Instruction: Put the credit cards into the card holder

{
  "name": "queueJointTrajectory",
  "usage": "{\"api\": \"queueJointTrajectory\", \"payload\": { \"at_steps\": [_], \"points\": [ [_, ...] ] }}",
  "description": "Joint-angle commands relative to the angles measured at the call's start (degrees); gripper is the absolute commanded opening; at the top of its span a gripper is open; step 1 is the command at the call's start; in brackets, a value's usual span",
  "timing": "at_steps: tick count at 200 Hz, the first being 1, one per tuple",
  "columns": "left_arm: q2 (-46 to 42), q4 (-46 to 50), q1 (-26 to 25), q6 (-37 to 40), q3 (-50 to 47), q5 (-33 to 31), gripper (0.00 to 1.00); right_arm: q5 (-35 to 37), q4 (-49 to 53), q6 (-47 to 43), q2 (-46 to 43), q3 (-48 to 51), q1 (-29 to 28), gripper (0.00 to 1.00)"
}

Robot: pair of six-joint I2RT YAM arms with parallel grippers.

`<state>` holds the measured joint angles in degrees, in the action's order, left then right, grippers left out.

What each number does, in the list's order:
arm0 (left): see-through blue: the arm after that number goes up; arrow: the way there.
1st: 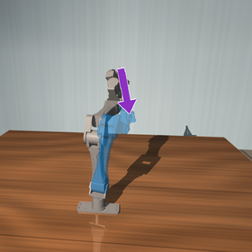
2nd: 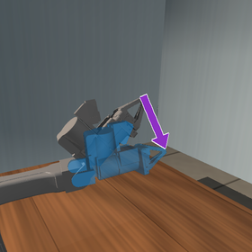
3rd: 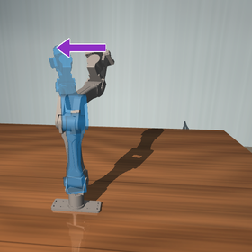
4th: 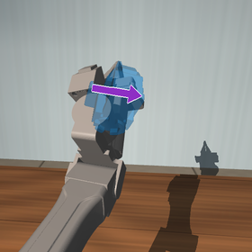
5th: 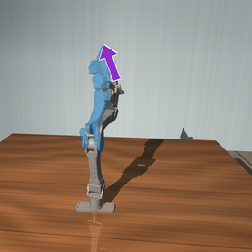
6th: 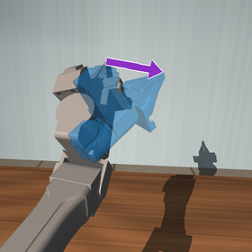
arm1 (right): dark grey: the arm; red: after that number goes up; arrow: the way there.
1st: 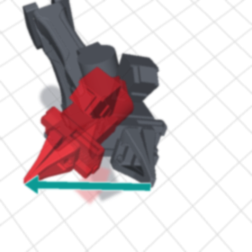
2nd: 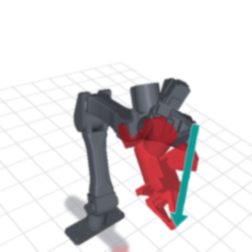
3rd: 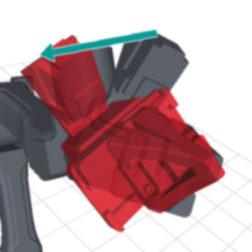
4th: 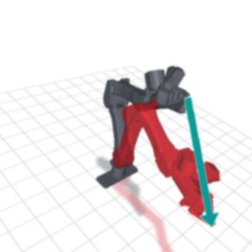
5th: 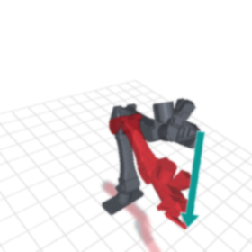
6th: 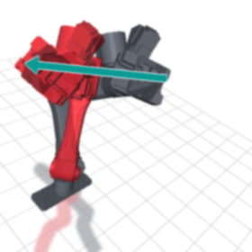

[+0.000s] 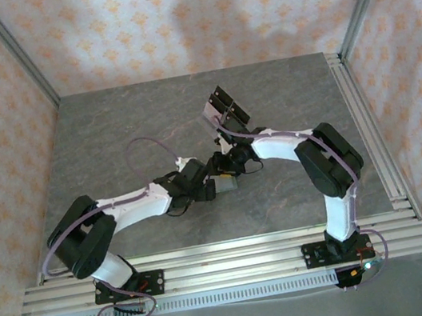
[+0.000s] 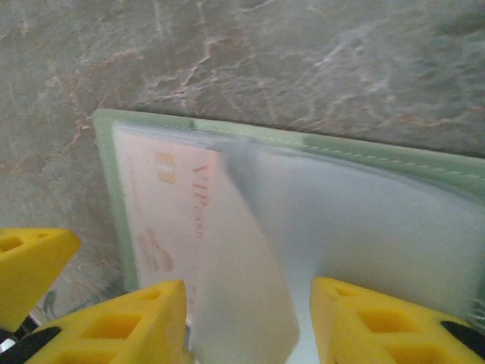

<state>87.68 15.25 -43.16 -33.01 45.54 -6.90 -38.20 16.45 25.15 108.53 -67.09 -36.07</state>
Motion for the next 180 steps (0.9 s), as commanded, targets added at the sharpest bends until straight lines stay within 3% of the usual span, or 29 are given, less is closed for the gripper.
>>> {"api": "queueJointTrajectory", "payload": {
  "at_steps": [1, 39, 72, 137, 180],
  "points": [
    [-7.2, 3.3, -0.7, -0.5, -0.9, -6.8, 1.00, -1.2, -0.3, 0.9, 0.3, -2.6, -1.3, 0.46],
    [-18.4, 8.5, -0.2, -1.9, -2.7, -13.4, 1.00, -0.2, 1.8, 1.1, 1.6, -6.3, -3.2, 0.46],
    [-25.0, 11.0, 2.0, -3.4, -4.7, -13.8, 1.00, 1.1, 4.4, 0.9, 5.2, -10.7, -5.2, 0.46],
    [-28.4, 12.8, 4.6, -4.8, -6.7, -12.9, 1.00, 3.0, 7.0, 2.3, 11.3, -16.4, -7.1, 0.46],
    [-26.6, 12.0, 5.0, -4.1, -6.6, -12.7, 1.00, 2.2, 9.7, 1.8, 9.5, -20.4, -7.3, 0.46]
  ]
}}
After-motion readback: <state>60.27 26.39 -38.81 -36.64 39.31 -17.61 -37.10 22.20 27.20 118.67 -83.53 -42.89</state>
